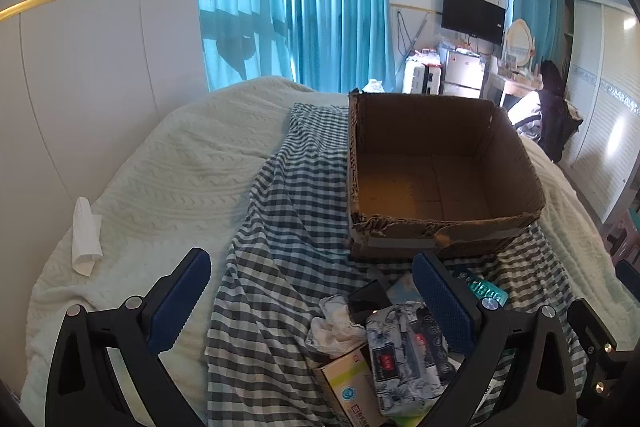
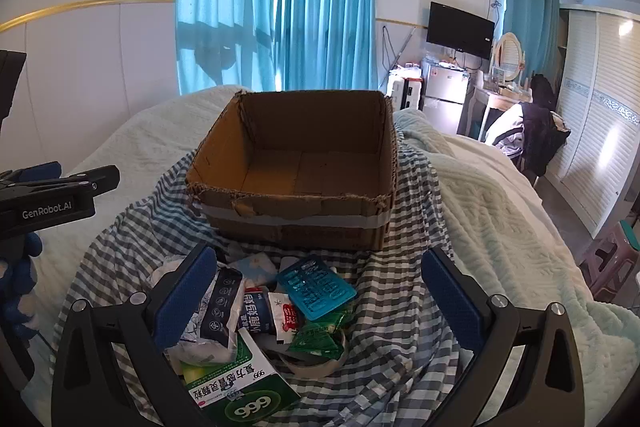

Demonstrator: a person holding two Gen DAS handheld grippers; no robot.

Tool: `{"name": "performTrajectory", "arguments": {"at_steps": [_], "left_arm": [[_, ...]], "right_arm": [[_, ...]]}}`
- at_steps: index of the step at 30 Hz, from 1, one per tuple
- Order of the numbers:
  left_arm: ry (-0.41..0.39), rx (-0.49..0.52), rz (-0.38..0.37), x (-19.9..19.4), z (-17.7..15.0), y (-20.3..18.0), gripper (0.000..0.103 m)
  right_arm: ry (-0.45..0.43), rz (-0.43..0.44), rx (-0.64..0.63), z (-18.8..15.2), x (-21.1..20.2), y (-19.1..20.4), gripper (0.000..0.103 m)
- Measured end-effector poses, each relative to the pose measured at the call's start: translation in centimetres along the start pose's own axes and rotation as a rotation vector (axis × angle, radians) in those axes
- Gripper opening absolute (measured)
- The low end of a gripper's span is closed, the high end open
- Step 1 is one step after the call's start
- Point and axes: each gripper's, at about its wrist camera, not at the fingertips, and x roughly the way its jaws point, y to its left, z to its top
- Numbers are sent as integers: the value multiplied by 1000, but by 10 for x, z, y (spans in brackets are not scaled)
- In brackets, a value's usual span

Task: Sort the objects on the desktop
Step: 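Move both grippers toward the pile of items in front of the box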

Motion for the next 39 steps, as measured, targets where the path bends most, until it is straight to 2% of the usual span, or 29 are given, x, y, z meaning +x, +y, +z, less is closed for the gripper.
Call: {"name": "performTrajectory", "arguments": {"at_steps": [4, 9, 12, 19, 28, 33, 39], "left_arm": [[22, 0, -1, 14, -5, 3, 102], [48, 24, 13, 32, -12, 3, 99], [88, 25, -2, 47, -18, 5, 95], [157, 46, -3, 76, -32, 3, 92], [259, 75, -24, 113, -54, -2, 92], [343, 75, -52, 135, -67, -4, 92], [366, 106, -49, 149, -77, -7, 92]], "right_arm": [[24, 9, -12, -6, 13, 4, 102], [72, 14, -50, -16, 36, 7, 92], [100, 21, -47, -21, 48, 6, 92], [143, 7, -40, -31, 70, 3, 92], [180, -14, -24, -42, 98, -5, 92], [209, -27, -4, -52, 120, -12, 92], [264, -43, -41, -62, 145, -5, 92]]}}
